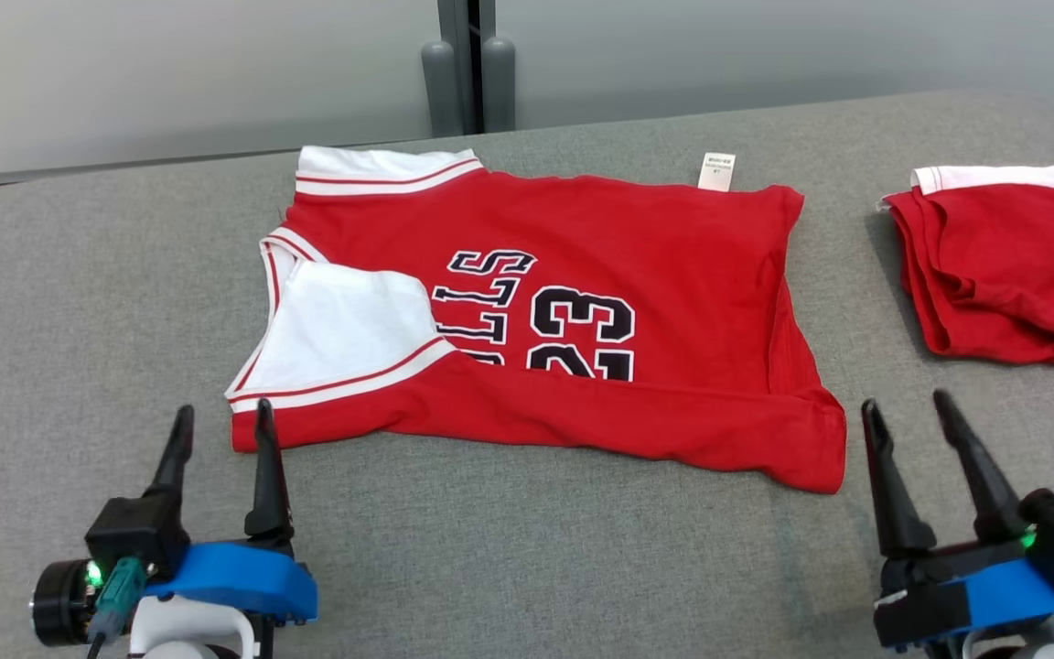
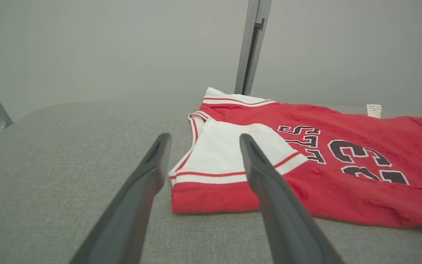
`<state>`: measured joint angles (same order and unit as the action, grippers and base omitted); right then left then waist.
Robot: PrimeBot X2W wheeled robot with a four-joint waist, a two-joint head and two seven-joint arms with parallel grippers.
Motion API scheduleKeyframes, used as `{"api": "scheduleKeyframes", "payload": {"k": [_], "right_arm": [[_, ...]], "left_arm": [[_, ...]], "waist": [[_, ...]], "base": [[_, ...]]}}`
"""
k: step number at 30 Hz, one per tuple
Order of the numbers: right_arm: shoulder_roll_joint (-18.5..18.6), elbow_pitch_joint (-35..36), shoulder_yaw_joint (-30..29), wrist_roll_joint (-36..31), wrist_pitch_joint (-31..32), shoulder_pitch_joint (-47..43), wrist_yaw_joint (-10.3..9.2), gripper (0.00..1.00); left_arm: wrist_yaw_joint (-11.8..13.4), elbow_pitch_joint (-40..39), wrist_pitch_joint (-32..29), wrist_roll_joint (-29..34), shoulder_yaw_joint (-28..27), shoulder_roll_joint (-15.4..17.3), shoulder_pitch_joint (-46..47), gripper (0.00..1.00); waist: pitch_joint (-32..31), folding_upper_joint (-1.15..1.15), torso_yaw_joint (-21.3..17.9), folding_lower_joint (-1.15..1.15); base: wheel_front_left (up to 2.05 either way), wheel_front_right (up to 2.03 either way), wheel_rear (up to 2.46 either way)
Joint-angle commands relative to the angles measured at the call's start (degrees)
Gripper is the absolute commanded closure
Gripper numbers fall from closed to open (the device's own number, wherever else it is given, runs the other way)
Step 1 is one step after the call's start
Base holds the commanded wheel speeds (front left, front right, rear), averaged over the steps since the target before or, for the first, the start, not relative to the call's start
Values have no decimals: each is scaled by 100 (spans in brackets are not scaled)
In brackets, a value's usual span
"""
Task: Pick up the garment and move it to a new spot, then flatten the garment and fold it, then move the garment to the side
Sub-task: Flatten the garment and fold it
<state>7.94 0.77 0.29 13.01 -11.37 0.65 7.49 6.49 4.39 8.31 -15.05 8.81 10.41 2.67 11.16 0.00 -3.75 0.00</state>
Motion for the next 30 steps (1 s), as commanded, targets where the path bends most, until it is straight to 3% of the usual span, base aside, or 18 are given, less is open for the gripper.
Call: {"api": "scheduleKeyframes", "payload": {"k": [1, 6, 14, 23, 24, 25, 26, 30], "right_arm": [[14, -134, -2, 21, 52, -104, 0, 0], [-20, -837, 145, 90, 133, -26, 0, 0], [17, -1996, 482, 368, 36, 624, 0, 0], [143, -2908, 922, 821, 411, 1314, -1, 0], [139, -2978, 982, 903, 501, 1344, 0, 47], [150, -3044, 1036, 966, 590, 1371, 0, 60], [154, -3063, 1083, 1041, 624, 1400, 0, 100], [238, -3022, 1166, 1207, 602, 1459, -1, 100]], "left_arm": [[-54, 124, -119, -58, 44, 12, 112, 0], [-247, 806, -558, -415, 2, -4, 299, 0], [-572, 1817, -784, -805, -114, 81, 919, 0], [-1081, 2669, -1227, -1207, -34, 107, 1602, 0], [-1146, 2720, -1282, -1259, 3, 102, 1643, 11], [-1194, 2734, -1292, -1341, 18, 77, 1693, 54], [-1233, 2754, -1299, -1382, 38, 77, 1729, 100], [-1317, 2686, -1065, -1463, 73, 151, 1824, 100]], "waist": [[34, 0, 3, 0], [178, 0, -60, 0], [502, 0, -77, 0], [738, 0, -55, 0], [747, 0, -53, 0], [760, 0, -52, 0], [770, 0, -50, 0], [770, 0, -34, 0]], "base": [[0, 0, 0], [0, 0, 0], [0, 0, 0], [0, 0, 0], [0, 0, 0], [0, 0, 0], [0, 0, 0], [0, 0, 0]]}}
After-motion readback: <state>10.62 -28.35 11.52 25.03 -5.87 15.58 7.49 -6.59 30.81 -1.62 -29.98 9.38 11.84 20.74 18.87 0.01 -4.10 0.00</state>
